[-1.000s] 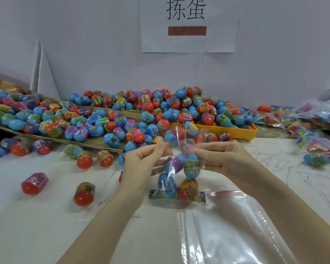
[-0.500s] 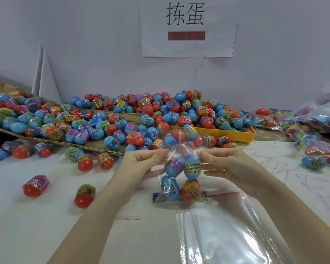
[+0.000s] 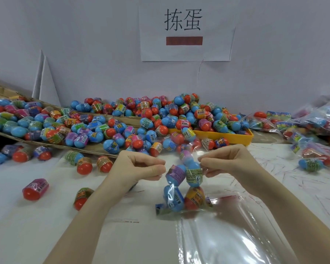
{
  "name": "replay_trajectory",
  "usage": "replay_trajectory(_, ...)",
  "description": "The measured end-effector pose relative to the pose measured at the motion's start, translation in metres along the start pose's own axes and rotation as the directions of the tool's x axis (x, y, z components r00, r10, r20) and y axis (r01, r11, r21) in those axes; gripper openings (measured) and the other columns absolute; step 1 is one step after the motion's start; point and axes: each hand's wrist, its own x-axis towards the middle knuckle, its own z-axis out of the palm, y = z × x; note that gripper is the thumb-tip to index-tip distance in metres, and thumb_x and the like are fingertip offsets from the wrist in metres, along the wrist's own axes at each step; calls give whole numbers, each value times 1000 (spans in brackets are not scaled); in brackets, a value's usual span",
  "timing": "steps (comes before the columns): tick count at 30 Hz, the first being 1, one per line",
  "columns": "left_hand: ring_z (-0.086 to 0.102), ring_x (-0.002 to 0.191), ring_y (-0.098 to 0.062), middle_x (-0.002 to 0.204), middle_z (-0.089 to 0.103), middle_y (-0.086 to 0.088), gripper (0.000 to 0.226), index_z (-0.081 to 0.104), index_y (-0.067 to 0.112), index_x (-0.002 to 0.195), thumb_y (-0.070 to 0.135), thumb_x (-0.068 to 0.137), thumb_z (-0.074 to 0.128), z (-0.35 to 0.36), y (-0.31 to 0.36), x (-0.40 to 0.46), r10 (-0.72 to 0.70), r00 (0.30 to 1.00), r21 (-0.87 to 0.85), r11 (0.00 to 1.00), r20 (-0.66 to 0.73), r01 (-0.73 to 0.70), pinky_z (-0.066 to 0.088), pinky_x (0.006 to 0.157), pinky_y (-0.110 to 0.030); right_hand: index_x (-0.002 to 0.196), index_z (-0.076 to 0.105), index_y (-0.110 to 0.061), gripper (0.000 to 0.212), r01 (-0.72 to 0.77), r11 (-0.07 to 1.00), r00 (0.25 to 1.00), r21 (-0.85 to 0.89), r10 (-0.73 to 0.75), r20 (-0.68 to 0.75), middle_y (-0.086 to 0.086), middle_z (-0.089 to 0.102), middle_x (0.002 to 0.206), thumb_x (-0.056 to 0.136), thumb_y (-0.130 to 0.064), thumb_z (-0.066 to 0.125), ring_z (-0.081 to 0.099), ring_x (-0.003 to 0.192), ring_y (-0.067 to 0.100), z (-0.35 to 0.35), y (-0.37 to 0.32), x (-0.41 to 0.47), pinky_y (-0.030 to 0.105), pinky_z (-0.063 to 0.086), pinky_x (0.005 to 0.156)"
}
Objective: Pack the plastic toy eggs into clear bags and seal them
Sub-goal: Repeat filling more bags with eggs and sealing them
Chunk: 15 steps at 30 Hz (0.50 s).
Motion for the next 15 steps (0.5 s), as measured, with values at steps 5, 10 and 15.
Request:
replay_trajectory(5, 69, 59, -16, 64, 71, -9, 17, 77, 16, 66, 17, 49, 76, -4, -2, 1, 0, 1000, 1, 1000, 27, 0, 52, 55, -17, 66, 76, -15, 15, -13, 1000, 1000, 2, 13, 0, 12, 70, 65, 67, -1, 71, 67, 55, 16, -1, 1, 1, 20, 53, 51)
replay_trajectory(10, 70, 59, -19, 61, 70, -4, 24, 78, 23, 69, 18, 45, 75, -6, -1, 0, -34, 998, -72, 997, 57, 38, 53, 54, -17, 69, 77, -16, 16, 18, 998, 999, 60, -20, 33, 13, 71, 67, 53, -18, 72, 68, 58, 19, -1, 3, 0, 21, 54, 51)
replay_trajectory(15, 69, 56, -18, 60, 70, -8, 17, 76, 15, 62, 7, 49, 70, -9, 2, -3, -57, 992, -121, 990, 115, 71, 53, 53, -18, 63, 75, -15, 12, 39, 998, 996, 38, -42, 82, 8, 70, 65, 64, -4, 70, 68, 60, 16, -1, 2, -1, 19, 53, 52)
